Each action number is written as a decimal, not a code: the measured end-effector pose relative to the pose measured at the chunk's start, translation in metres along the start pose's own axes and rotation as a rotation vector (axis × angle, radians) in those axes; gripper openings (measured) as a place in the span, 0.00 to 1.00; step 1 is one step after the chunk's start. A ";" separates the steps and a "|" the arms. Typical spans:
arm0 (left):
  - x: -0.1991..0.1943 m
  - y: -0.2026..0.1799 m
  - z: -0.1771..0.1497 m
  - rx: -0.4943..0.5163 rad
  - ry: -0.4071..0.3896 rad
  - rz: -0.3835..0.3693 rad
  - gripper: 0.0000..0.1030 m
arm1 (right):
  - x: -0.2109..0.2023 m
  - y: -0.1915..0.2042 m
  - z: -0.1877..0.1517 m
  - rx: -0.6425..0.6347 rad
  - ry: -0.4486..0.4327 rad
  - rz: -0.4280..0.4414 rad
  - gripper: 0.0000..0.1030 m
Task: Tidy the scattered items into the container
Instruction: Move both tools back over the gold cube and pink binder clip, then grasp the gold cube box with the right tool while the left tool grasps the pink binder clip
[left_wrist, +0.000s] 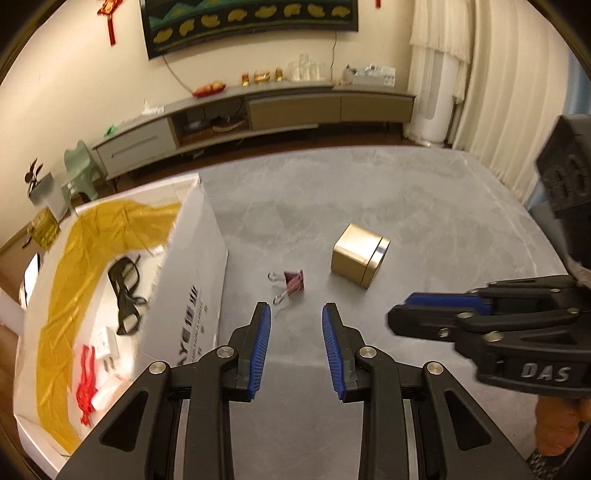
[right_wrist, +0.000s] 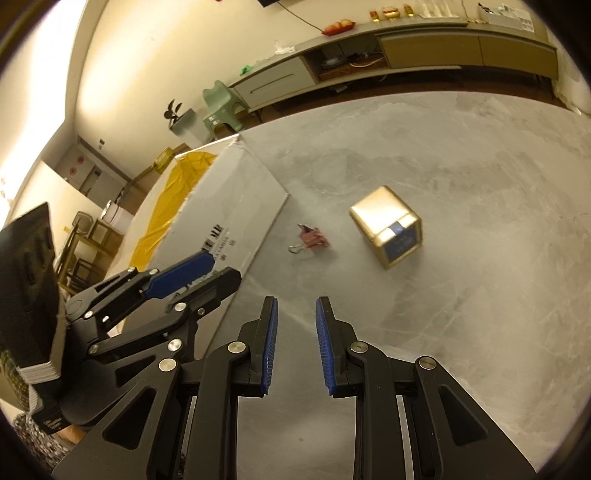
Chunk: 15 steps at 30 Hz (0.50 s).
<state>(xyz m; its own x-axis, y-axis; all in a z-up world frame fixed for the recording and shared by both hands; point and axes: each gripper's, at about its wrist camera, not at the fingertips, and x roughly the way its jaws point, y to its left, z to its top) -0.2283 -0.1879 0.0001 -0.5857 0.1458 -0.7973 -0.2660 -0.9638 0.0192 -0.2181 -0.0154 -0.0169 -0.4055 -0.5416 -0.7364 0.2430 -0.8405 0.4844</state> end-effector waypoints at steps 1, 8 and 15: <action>0.005 0.002 0.000 -0.016 0.017 -0.008 0.30 | -0.001 -0.003 0.000 0.003 -0.003 -0.002 0.24; 0.031 0.013 0.006 -0.114 0.093 -0.089 0.36 | -0.003 -0.017 0.007 -0.018 -0.027 -0.070 0.24; 0.051 0.009 0.023 -0.091 0.081 -0.046 0.47 | 0.006 -0.033 0.022 -0.039 -0.057 -0.156 0.44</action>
<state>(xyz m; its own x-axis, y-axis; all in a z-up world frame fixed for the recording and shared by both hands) -0.2781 -0.1837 -0.0271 -0.5094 0.1757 -0.8424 -0.2187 -0.9732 -0.0707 -0.2480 0.0088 -0.0270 -0.4897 -0.4036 -0.7728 0.2064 -0.9149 0.3470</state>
